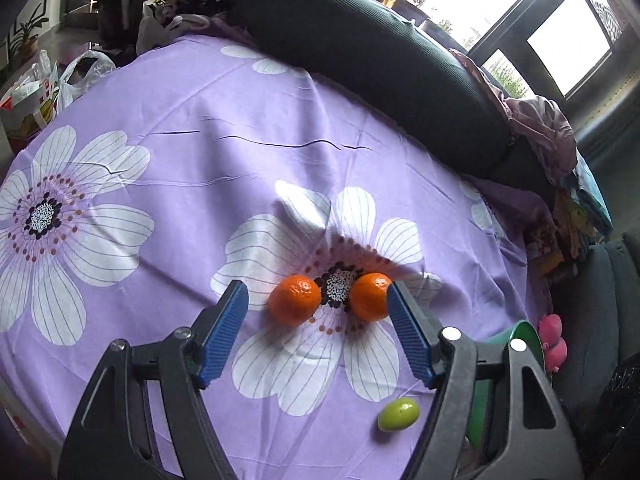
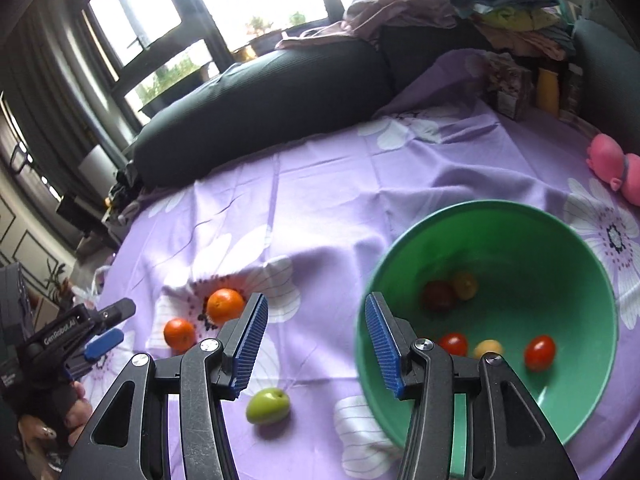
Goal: Organize fruits
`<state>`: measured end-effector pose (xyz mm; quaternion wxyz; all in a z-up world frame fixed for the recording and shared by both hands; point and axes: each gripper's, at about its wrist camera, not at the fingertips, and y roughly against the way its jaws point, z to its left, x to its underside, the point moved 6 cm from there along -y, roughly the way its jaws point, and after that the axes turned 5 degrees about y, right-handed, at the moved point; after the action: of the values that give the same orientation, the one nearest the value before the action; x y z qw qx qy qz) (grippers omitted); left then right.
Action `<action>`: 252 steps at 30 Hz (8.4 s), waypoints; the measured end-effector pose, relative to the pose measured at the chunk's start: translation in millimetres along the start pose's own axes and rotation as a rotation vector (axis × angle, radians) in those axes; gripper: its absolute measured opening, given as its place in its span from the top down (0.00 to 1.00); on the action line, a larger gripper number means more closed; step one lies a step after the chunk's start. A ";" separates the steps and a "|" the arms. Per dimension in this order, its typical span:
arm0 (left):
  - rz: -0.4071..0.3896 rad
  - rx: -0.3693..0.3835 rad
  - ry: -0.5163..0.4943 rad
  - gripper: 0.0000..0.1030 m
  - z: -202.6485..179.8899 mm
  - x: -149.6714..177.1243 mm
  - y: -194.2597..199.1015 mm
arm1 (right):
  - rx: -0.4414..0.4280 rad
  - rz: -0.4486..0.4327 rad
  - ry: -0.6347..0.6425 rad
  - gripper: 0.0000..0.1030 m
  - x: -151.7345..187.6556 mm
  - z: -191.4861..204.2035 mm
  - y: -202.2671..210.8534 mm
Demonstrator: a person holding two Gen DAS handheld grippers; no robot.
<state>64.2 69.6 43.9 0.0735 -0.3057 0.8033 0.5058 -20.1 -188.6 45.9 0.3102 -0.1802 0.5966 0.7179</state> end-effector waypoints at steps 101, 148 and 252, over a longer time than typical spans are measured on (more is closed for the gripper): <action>0.371 0.156 -0.343 0.58 -80.7 99.2 -91.2 | -0.155 0.356 -0.237 0.54 33.7 12.9 -97.8; 0.214 0.512 -0.698 0.58 -240.6 183.6 -19.5 | 0.043 -0.108 -0.301 0.54 6.9 -97.7 67.8; -0.075 -0.078 0.001 0.12 22.0 -11.3 -3.4 | 0.152 0.288 0.197 0.57 36.5 66.6 -81.9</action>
<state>71.0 92.1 35.6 0.0800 -0.3386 0.7708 0.5336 14.3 -107.8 -23.2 0.1568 -0.1384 0.6962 0.6866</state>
